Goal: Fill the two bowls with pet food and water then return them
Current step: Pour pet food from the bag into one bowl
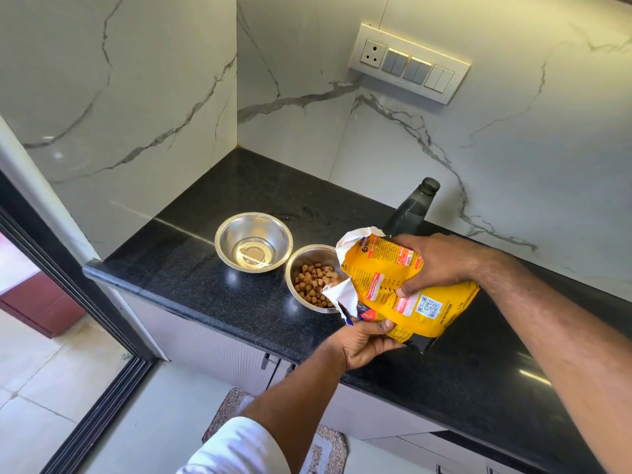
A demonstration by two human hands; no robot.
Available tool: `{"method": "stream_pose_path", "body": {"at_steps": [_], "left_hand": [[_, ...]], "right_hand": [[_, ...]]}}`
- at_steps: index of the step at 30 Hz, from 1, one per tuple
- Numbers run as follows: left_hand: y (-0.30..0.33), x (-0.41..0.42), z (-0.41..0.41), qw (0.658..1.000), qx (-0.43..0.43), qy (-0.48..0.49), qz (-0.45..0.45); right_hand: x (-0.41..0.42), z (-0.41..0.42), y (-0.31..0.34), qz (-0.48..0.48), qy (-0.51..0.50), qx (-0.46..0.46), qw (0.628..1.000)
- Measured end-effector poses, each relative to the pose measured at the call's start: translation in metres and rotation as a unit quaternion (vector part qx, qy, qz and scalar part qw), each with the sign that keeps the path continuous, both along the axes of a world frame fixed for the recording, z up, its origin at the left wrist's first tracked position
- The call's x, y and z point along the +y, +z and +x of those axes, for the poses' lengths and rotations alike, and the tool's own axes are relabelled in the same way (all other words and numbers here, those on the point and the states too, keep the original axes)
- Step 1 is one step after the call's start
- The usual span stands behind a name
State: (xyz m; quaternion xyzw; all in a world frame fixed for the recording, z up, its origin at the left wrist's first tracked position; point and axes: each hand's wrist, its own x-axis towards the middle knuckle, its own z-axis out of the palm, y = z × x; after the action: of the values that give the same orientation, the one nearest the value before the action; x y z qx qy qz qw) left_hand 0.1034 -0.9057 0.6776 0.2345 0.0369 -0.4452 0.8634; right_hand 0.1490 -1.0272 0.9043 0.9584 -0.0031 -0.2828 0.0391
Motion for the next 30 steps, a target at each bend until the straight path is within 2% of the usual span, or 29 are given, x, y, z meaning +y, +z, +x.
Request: {"method": "stream_pose_path", "body": {"at_steps": [8,17,30], "left_hand": [[0.002,-0.006,-0.001,1.0,-0.008,0.006,-0.014],[0.012,-0.012,-0.004,0.996,0.009,0.036,-0.079],[0.017,-0.011,-0.002,0.998,0.017,0.03,-0.058]], "right_hand": [[0.001,0.004,0.0,-0.01,0.004,0.011,1.0],[0.003,0.016,0.001,-0.018,0.015,0.005,1.0],[-0.001,0.017,0.0,-0.002,0.007,0.003,1.0]]}}
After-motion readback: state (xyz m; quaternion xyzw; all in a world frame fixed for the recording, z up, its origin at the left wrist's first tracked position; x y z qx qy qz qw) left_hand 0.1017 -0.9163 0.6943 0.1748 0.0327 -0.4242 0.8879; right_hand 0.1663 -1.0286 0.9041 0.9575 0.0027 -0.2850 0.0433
